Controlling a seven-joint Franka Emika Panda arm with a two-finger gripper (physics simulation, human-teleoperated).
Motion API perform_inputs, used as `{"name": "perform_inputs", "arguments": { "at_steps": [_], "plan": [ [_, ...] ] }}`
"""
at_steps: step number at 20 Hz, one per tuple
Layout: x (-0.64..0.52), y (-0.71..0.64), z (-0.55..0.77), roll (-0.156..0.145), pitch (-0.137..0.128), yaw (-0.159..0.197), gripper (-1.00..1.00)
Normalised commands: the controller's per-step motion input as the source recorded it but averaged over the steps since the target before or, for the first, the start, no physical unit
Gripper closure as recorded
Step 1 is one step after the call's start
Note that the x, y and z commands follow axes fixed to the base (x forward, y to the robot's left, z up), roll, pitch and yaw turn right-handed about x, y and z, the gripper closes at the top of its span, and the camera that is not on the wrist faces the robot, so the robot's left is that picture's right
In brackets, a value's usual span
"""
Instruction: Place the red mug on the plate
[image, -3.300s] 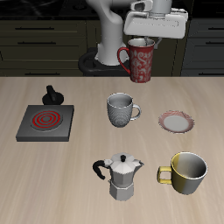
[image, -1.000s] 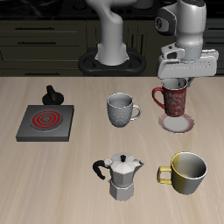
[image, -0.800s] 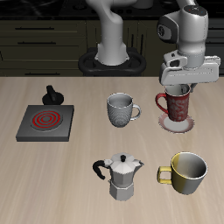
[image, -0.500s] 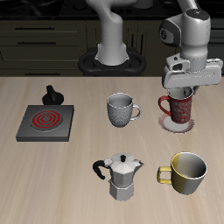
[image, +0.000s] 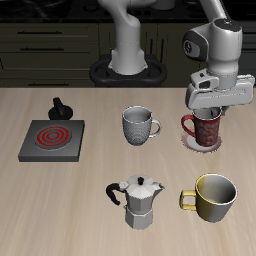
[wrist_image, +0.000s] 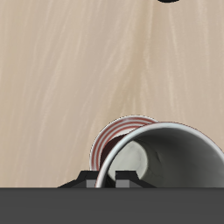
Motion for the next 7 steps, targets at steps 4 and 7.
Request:
{"name": "perform_inputs", "arguments": {
  "at_steps": [4,7],
  "plan": [
    [0.26,-0.07,-0.35,-0.020,0.055,0.004,1.00],
    [-0.01,0.04,-0.44,-0.033,0.036,0.008,1.00]
  ]
}}
